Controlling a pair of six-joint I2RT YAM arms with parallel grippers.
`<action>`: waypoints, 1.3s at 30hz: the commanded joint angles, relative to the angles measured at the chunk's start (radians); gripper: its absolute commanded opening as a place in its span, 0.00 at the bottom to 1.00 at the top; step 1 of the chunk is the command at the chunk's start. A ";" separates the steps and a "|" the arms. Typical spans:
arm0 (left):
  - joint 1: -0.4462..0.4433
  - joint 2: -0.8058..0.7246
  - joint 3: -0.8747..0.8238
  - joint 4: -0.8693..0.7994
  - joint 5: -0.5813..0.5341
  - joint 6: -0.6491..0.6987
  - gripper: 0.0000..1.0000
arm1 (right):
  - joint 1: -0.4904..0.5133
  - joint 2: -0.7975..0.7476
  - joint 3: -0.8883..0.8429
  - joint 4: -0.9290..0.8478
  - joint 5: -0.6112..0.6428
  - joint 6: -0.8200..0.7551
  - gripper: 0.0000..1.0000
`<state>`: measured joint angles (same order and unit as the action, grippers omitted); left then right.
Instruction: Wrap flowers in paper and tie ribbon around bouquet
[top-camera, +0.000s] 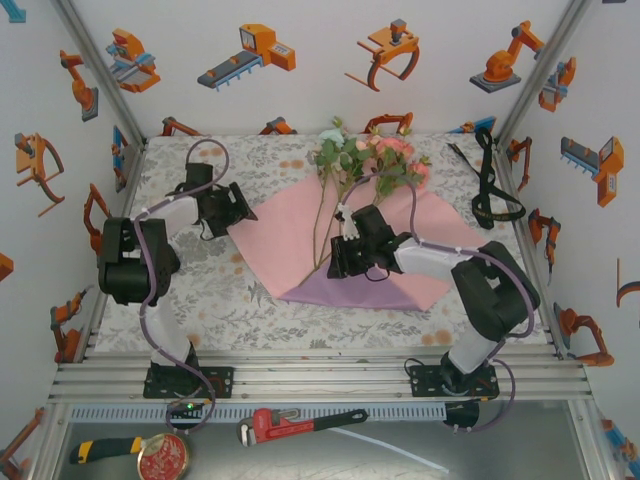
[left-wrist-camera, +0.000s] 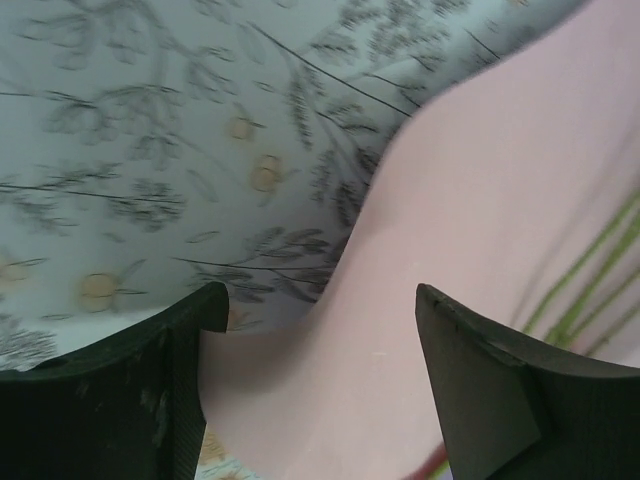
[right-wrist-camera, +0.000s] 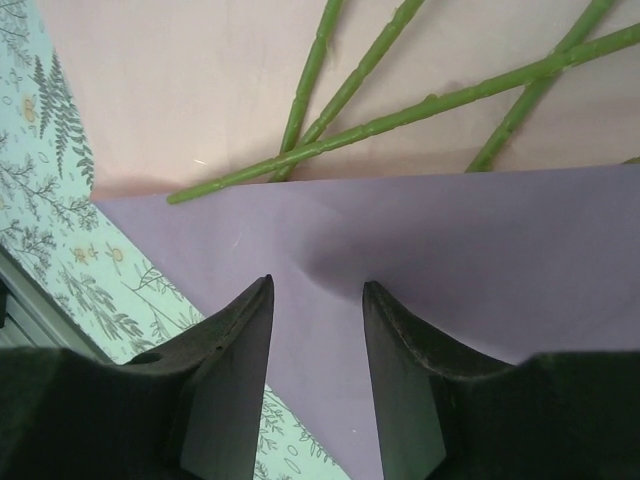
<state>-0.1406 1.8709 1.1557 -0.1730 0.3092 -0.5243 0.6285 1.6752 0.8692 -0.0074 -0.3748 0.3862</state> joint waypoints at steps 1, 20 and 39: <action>-0.036 -0.004 -0.088 0.014 0.186 -0.035 0.68 | -0.006 0.040 0.018 0.040 0.026 0.008 0.43; -0.132 -0.154 0.000 -0.221 0.305 -0.108 0.00 | 0.017 -0.066 -0.044 0.052 0.037 0.015 0.48; -0.212 -0.204 0.156 -0.205 0.499 -0.296 0.00 | 0.055 -0.014 -0.121 0.158 0.037 0.042 0.18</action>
<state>-0.3321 1.6928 1.2850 -0.3977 0.7338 -0.7555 0.6777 1.6279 0.7486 0.0624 -0.3389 0.4114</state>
